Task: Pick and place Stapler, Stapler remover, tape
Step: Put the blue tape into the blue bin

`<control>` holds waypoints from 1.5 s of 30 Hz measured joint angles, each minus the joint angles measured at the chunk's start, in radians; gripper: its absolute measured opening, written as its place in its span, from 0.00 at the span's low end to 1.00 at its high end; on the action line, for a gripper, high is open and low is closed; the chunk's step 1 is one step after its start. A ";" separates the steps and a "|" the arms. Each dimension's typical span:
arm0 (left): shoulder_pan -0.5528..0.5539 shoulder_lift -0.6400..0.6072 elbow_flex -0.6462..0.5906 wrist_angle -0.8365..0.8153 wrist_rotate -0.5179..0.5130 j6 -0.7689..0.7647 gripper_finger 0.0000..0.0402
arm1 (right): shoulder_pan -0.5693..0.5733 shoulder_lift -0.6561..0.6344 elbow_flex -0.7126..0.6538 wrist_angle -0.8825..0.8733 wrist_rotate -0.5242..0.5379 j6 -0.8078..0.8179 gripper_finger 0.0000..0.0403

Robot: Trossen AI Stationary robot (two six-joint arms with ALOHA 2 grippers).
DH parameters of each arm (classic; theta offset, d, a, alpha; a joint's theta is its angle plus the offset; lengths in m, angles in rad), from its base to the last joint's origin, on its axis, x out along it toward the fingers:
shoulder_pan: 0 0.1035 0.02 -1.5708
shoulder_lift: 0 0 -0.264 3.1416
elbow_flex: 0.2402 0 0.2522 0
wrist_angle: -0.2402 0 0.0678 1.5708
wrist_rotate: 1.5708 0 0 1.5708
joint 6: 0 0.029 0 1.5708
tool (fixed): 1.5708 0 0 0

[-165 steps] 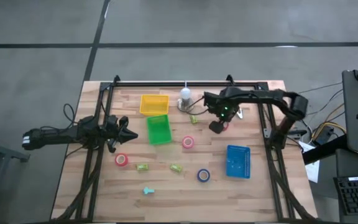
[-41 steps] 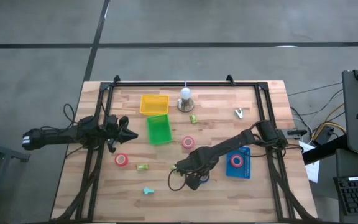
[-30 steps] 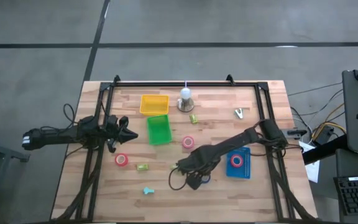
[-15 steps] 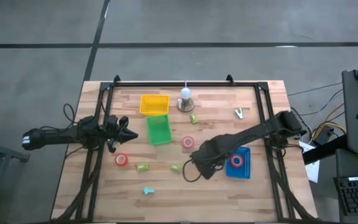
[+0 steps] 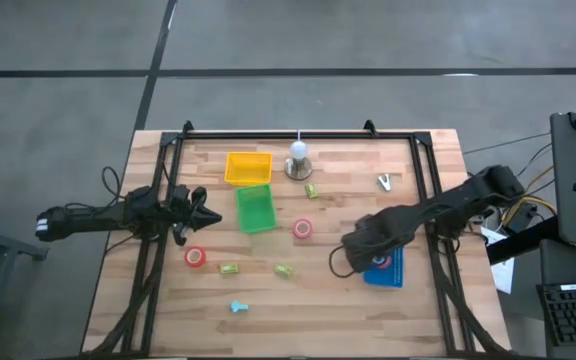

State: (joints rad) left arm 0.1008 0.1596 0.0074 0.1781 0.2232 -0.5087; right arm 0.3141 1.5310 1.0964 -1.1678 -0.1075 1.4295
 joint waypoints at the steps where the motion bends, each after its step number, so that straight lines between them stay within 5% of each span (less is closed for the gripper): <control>1: 0.000 0.000 0.000 0.001 0.000 0.000 0.06 | 0.000 -0.011 -0.025 0.015 -0.006 0.012 0.69; 22: 0.000 0.000 0.000 0.000 0.000 0.000 0.06 | 0.000 -0.017 -0.208 0.139 -0.043 0.027 0.74; 45: 0.000 0.000 0.000 0.000 0.000 0.000 0.06 | 0.000 -0.017 -0.190 0.184 -0.020 0.017 0.80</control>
State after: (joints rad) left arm 0.1009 0.1596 0.0074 0.1783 0.2234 -0.5087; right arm 0.3138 1.5139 0.9065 -0.9836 -0.1280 1.4468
